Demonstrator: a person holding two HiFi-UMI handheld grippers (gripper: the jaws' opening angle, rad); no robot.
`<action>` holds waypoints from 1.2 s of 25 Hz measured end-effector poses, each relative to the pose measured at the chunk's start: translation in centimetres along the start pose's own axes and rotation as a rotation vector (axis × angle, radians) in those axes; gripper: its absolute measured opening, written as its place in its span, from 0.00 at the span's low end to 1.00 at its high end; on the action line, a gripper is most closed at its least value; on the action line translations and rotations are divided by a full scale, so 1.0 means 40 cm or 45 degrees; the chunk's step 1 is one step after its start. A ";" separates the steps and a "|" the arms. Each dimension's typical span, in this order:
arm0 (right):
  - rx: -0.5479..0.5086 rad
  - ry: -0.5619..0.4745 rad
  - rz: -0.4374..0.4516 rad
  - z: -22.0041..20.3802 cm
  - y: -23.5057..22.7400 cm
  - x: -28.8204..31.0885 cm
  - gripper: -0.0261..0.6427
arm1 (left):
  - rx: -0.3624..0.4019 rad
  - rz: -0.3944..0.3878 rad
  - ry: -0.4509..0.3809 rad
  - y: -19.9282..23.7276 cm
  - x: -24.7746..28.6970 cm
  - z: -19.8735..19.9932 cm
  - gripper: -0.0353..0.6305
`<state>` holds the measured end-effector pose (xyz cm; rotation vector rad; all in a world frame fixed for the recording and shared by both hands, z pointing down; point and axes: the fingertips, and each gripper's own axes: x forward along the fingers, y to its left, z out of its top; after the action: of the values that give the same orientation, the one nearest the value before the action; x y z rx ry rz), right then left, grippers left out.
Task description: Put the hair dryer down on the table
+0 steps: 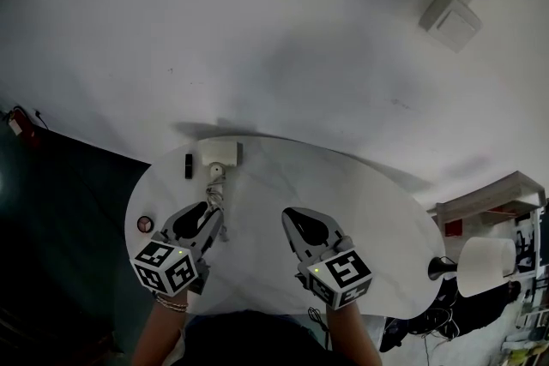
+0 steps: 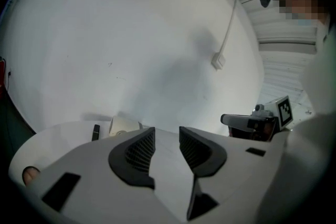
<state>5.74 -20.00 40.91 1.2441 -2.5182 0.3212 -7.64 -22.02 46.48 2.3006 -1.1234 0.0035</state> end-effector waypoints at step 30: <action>-0.047 -0.085 0.006 0.026 0.048 -0.102 0.07 | 0.455 -0.230 -0.276 -0.284 -0.192 0.146 0.08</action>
<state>6.36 -16.24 38.30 1.2553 -2.5711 0.2371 -5.77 -13.89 34.12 2.7705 -1.0846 -0.1269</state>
